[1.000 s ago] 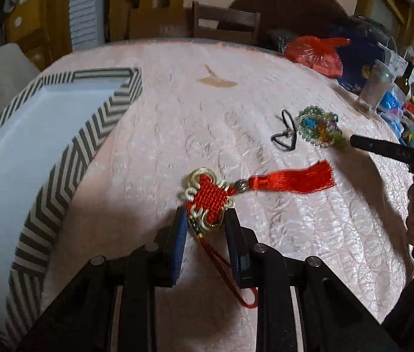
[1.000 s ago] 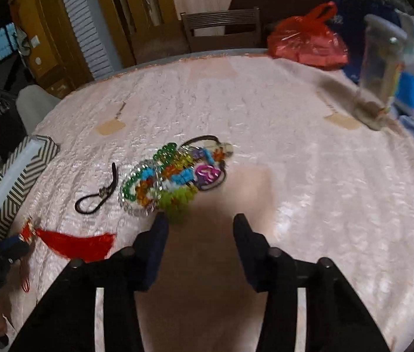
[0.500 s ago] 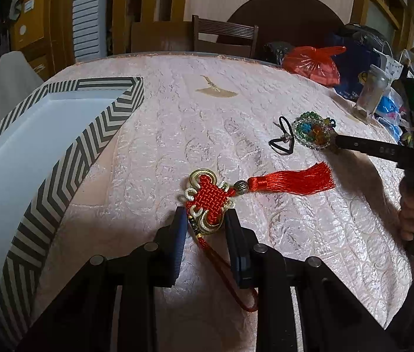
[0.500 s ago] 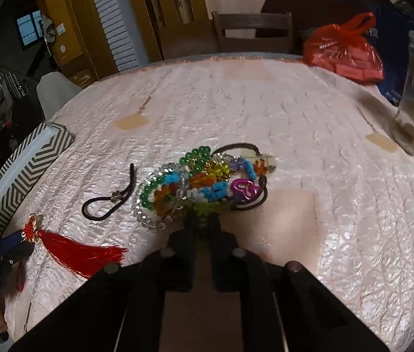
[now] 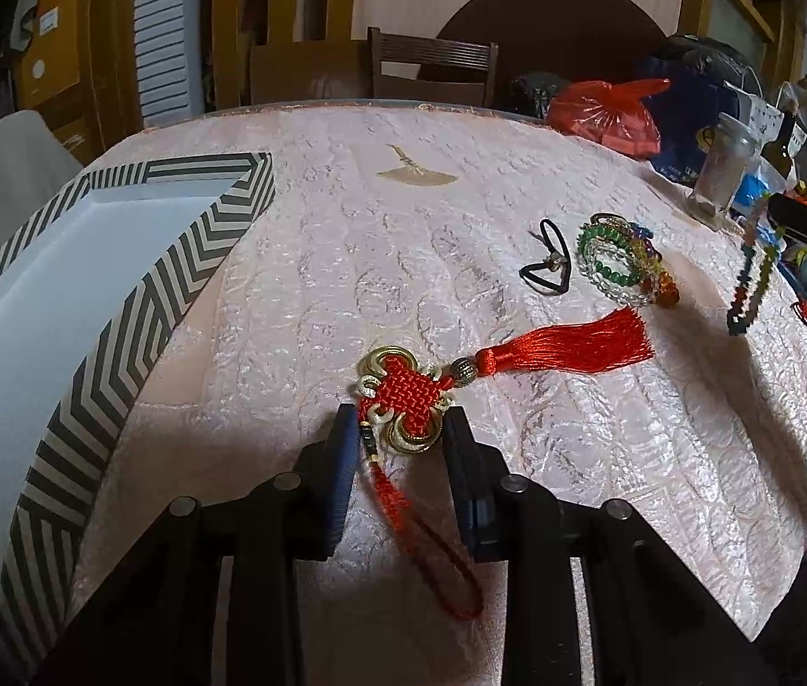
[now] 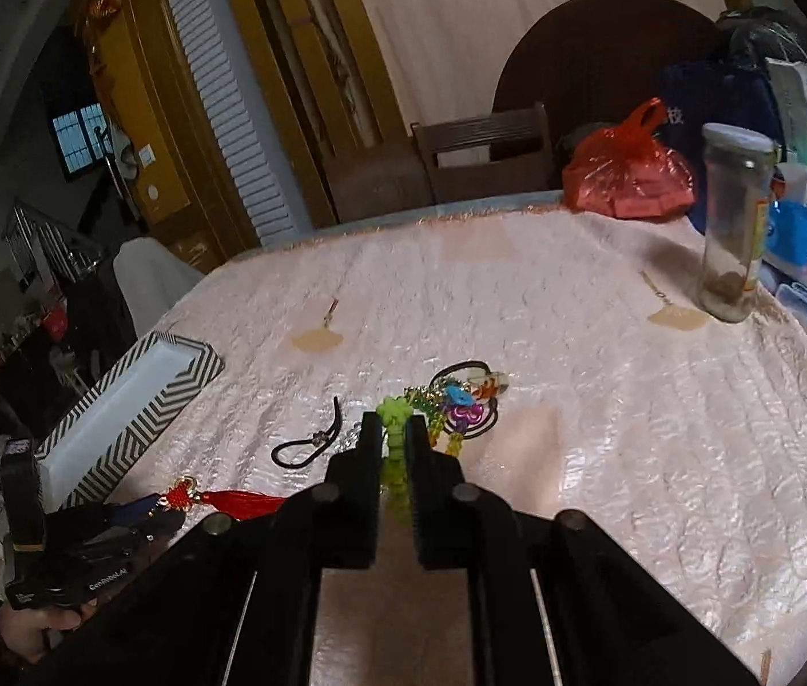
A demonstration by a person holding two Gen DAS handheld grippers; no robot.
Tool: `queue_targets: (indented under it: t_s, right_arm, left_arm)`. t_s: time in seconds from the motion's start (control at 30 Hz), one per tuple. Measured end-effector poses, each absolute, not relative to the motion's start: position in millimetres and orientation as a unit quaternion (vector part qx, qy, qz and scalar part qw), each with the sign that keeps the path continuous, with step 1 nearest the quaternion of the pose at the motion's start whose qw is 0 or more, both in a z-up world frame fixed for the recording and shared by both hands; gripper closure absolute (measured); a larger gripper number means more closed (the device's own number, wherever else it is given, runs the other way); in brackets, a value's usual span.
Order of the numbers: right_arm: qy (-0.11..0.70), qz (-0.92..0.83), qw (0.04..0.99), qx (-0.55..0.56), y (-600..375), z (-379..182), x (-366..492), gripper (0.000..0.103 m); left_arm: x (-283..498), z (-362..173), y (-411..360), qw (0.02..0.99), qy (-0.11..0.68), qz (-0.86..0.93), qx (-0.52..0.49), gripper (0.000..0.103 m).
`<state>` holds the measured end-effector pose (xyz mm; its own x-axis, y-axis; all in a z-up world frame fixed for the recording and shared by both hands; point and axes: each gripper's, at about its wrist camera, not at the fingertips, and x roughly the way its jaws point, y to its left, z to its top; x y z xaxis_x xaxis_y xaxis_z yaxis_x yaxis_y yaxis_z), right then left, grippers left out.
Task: Organize jewelry
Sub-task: 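Carry the red tassel with the left tool while the right tool grasps the green bead strand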
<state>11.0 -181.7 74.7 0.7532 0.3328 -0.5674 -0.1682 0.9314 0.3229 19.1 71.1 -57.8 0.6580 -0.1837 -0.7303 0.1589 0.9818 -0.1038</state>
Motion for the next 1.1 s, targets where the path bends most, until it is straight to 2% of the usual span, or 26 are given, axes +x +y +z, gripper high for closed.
queue_targets:
  t_s: [0.33,1.1]
  right_arm:
    - [0.317,0.116,0.931,0.136,-186.1,84.5,0.1,0.095]
    - [0.356,0.053,0.929,0.081,-158.4,80.2,-5.2,0.095]
  left_arm:
    - [-2.9,-14.0,76.3,0.920,0.356,-0.163,-0.032,0.070]
    - [2.2,64.9,108.0,0.936,0.314,-0.134,-0.082,0.070]
